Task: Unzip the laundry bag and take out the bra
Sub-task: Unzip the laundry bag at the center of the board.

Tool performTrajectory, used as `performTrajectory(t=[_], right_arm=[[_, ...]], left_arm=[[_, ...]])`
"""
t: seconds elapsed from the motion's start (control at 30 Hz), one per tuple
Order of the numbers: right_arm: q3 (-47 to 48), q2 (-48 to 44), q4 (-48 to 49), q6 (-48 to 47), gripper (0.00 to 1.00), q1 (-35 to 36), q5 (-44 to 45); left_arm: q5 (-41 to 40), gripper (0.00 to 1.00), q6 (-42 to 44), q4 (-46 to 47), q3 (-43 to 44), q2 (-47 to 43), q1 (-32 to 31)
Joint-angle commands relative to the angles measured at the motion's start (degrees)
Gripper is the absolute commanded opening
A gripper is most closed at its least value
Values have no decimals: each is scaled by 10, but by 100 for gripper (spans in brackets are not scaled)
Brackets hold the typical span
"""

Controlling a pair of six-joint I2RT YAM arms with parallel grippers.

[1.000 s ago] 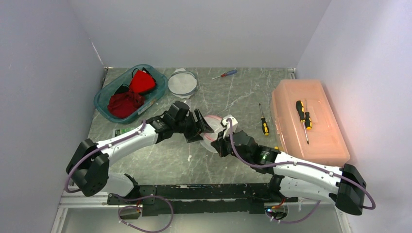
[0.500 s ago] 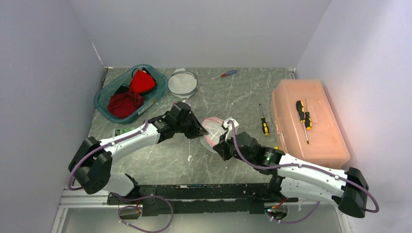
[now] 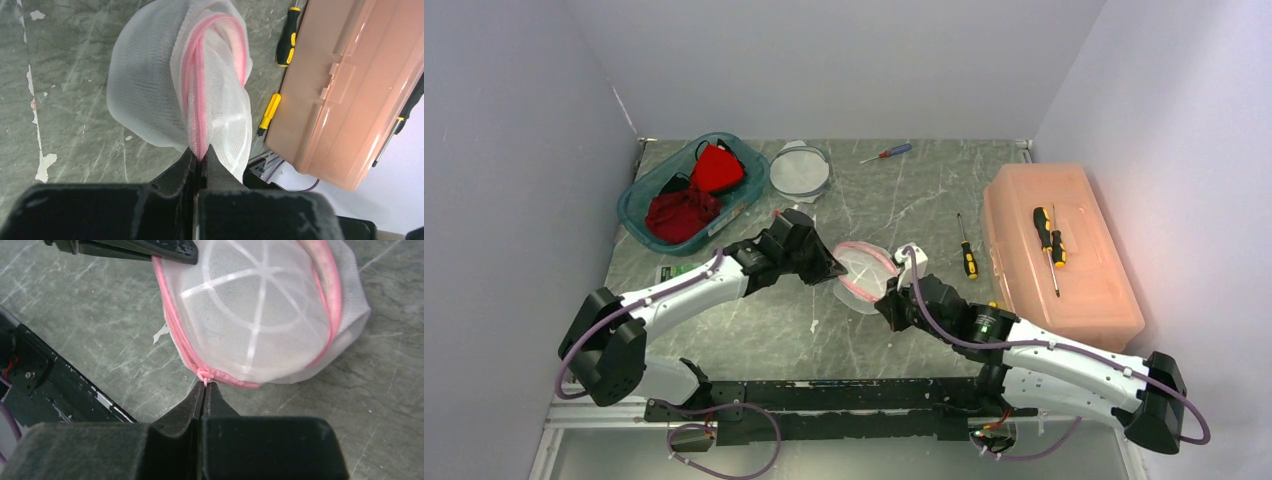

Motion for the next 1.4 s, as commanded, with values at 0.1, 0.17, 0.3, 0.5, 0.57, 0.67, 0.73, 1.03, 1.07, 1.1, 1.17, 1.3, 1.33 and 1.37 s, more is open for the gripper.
performTrajectory(t=[0.1, 0.17, 0.3, 0.5, 0.57, 0.67, 0.73, 1.03, 1.07, 1.1, 1.17, 1.3, 1.33, 1.37], right_arm=[[-5, -14, -22, 44, 0, -24, 62], [-10, -11, -18, 48, 0, -30, 66], [-12, 6, -20, 58, 0, -44, 70], [-27, 18, -10, 68, 0, -54, 68], [-31, 18, -9, 68, 0, -55, 68], [-35, 17, -7, 68, 0, -56, 71], [-36, 19, -6, 66, 0, -57, 70], [-23, 14, -3, 54, 27, -57, 43], [-18, 9, -7, 52, 37, -57, 39], [-12, 5, -13, 50, 45, -57, 34], [2, -4, -28, 45, 55, -57, 25], [36, -13, -59, 34, 63, -57, 10], [45, -16, -65, 31, 64, -57, 10], [50, -20, -69, 28, 64, -58, 9]], left_arm=[[-36, 3, 16, -13, 5, -37, 10], [-36, 3, 15, -7, -2, -43, 11], [-31, 3, 15, -10, -7, -44, 13], [-27, 3, 18, -12, -17, -54, 23], [-23, 3, 20, -13, -19, -59, 31], [-15, 3, 23, -11, -21, -63, 41], [-10, 3, 24, -9, -21, -63, 44], [39, 15, 37, 28, -26, -57, 44], [46, 24, 41, 34, -26, -57, 44], [55, 33, 44, 37, -25, -57, 44], [68, 49, 52, 36, -24, -56, 44], [79, 67, 66, 21, -23, -65, 44], [77, 71, 72, 12, -22, -71, 44], [74, 72, 79, 0, -20, -77, 44]])
